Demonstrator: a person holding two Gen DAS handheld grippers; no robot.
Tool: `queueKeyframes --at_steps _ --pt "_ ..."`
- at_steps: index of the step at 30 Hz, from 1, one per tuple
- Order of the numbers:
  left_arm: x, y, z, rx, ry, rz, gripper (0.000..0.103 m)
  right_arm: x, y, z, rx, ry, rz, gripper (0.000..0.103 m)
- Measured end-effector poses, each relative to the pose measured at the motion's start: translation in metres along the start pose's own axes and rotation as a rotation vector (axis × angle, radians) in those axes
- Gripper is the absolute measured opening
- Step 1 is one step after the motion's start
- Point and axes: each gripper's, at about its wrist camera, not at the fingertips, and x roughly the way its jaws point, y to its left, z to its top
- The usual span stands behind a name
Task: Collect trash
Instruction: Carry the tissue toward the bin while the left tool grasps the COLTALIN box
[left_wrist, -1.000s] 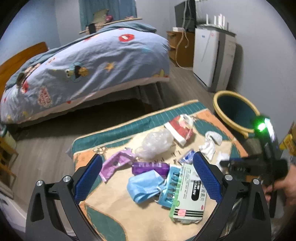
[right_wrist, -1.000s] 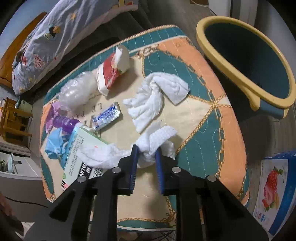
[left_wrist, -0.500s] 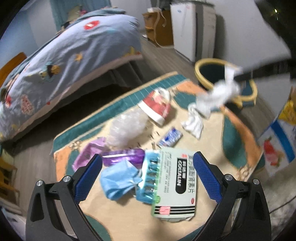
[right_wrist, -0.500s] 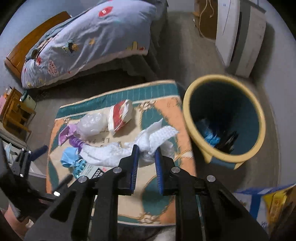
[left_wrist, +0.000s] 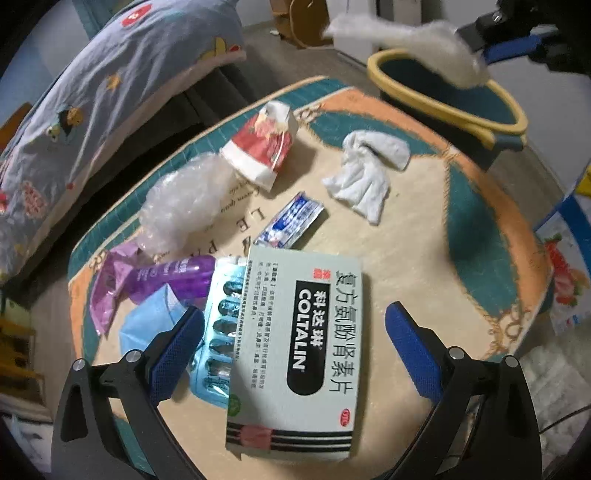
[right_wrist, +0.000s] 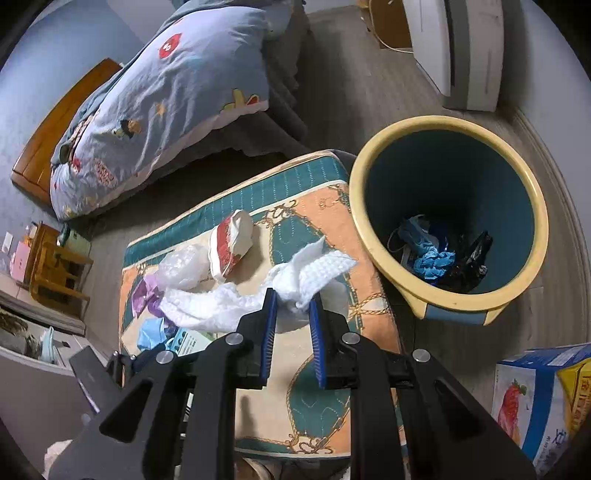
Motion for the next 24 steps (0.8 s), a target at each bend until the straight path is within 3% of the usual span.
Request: queueKeyframes --at_steps 8,10,12,14,24 --pt "0.013 0.006 0.002 -0.022 0.065 0.002 0.094 0.001 -0.005 0.004 0.016 0.0 0.022 0.017" --pt "0.015 0.006 0.002 -0.005 0.076 -0.006 0.09 0.001 -0.006 0.004 0.017 -0.001 0.024 0.017" --pt "0.015 0.003 0.001 0.016 0.078 -0.005 0.074 0.0 -0.006 0.004 0.017 -0.003 0.025 0.017" --pt "0.013 0.002 0.003 0.022 0.075 -0.019 0.074 0.0 -0.006 0.004 0.016 -0.004 0.024 0.017" --pt "-0.036 0.022 0.027 -0.082 -0.084 -0.064 0.073 -0.013 -0.013 0.013 0.037 -0.047 0.028 0.017"
